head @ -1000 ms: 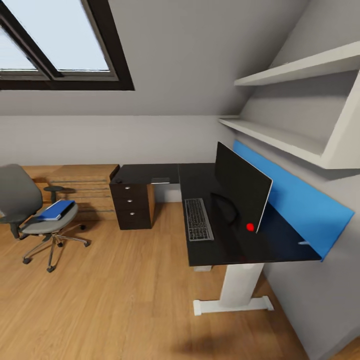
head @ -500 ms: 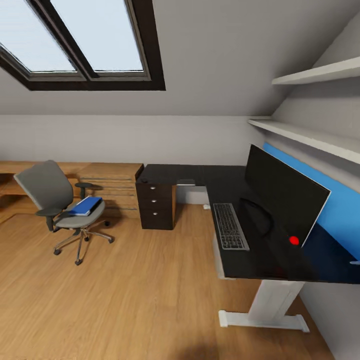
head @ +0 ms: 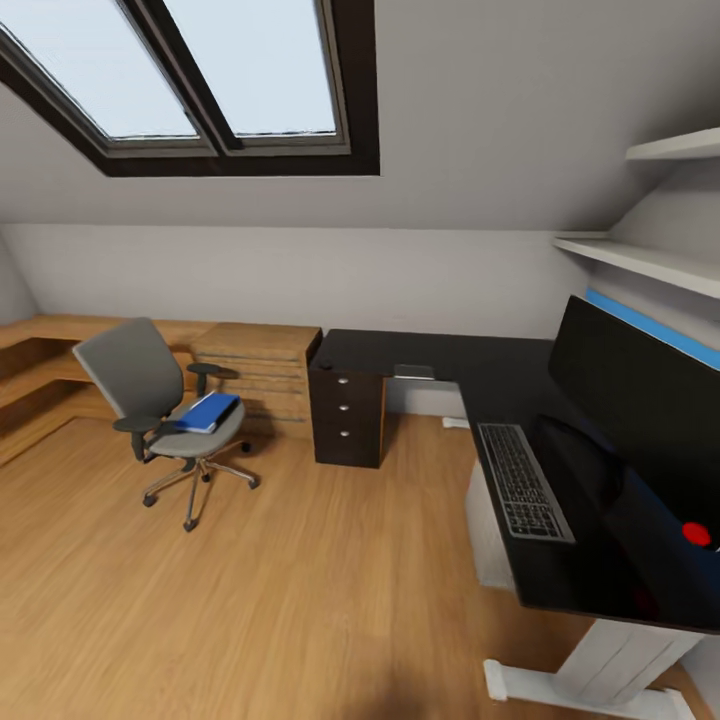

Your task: In the bedroom, organize the workspace by keeping the computer under the desk, ensuring the monitor is on the desk, placing the keyboard on the desk next to the monitor, placing the mouse on the desk next to the keyboard, moving the folder from the swivel chair onto the desk next to the mouse, stacking the notebook on top of the folder with the pen on top of the notebook, and positioning the swivel chair next to the desk.

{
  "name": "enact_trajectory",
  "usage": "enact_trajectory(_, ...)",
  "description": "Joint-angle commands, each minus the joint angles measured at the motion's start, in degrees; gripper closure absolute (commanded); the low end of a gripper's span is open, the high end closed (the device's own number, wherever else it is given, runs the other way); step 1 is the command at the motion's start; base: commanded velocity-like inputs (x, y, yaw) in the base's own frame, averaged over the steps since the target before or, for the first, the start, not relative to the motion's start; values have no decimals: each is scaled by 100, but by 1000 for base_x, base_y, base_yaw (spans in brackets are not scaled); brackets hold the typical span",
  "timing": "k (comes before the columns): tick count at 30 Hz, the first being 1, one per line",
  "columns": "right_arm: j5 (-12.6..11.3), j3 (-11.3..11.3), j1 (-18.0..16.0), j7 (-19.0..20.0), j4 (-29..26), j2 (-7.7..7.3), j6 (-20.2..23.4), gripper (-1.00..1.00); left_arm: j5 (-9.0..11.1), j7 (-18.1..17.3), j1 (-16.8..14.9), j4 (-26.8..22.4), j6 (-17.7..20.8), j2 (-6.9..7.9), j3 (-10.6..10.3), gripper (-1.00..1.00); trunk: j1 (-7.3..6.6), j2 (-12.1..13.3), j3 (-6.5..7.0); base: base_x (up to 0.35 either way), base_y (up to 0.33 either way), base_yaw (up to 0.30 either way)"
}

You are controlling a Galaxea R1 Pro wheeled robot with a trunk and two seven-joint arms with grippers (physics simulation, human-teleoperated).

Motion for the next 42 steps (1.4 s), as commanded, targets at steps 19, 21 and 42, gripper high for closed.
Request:
enact_trajectory(19, -15, 47, -7, 5, 17, -11, -257, -100, 73, 44, -1, -7, -31, 3, -40, -100, 6, -8, -10, 309, 175, 2)
enact_trajectory(21, -20, 41, -7, 5, 17, -11, -257, -100, 73, 44, -1, -7, -33, 3, -40, -100, 6, -8, -10, 309, 190, 0)
enact_trajectory(42, -44, 26, -7, 4, 15, -12, -257, -100, 56, 44, -1, 28, -36, 1, -42, -100, 6, -8, -10, 330, 22, 0)
